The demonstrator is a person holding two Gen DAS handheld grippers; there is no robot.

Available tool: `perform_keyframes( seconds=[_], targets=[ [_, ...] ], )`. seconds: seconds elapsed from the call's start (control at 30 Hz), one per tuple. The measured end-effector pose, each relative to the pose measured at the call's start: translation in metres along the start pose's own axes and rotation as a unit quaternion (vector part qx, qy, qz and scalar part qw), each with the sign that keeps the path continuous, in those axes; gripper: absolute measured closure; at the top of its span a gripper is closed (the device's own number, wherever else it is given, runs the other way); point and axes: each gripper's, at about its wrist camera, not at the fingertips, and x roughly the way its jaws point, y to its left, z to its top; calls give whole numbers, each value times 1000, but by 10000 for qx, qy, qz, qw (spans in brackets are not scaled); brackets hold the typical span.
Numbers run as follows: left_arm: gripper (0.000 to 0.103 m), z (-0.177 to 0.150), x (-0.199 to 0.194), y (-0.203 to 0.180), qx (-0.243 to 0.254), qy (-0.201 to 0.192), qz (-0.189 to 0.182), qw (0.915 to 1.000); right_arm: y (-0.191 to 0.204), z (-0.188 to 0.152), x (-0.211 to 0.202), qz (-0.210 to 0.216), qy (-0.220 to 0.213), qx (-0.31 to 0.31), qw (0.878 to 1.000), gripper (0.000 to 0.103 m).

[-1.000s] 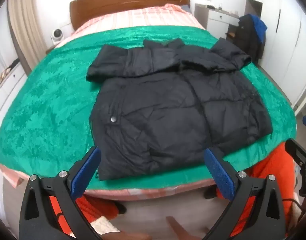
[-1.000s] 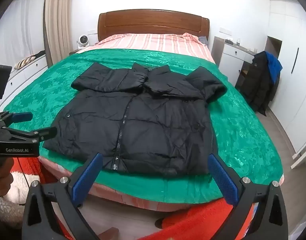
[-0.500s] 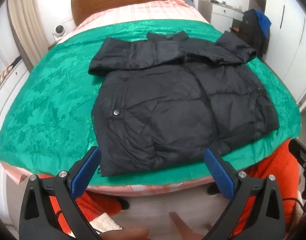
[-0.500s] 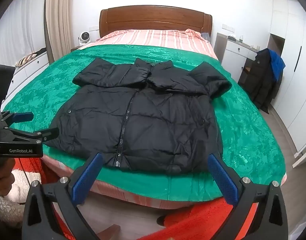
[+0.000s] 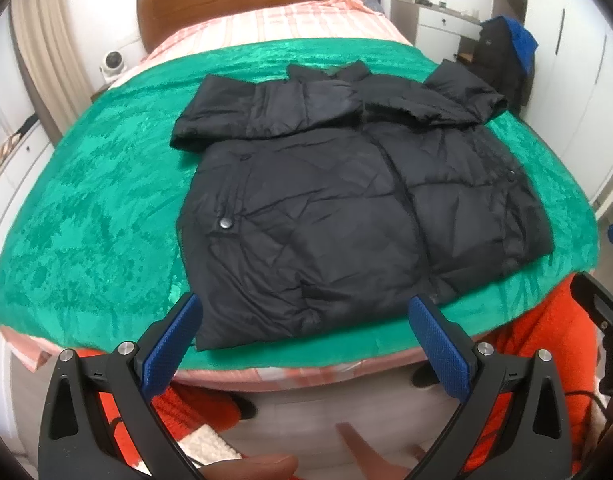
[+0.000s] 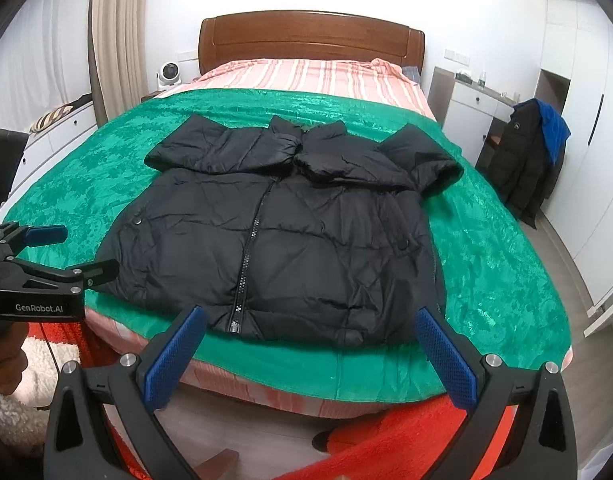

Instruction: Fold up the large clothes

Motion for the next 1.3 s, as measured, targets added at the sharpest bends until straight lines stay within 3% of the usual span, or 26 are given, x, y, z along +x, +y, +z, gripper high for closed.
perform_keyframes(
  seconds=[0.73, 1.3],
  targets=[
    [0, 3, -19, -8, 43, -429, -401, 9983, 0, 1, -6, 147, -208, -26, 9997, 0],
    [0, 2, -15, -9, 59, -315, -391, 9987, 3, 2, -6, 247, -250, -91, 9993, 0]
  ],
)
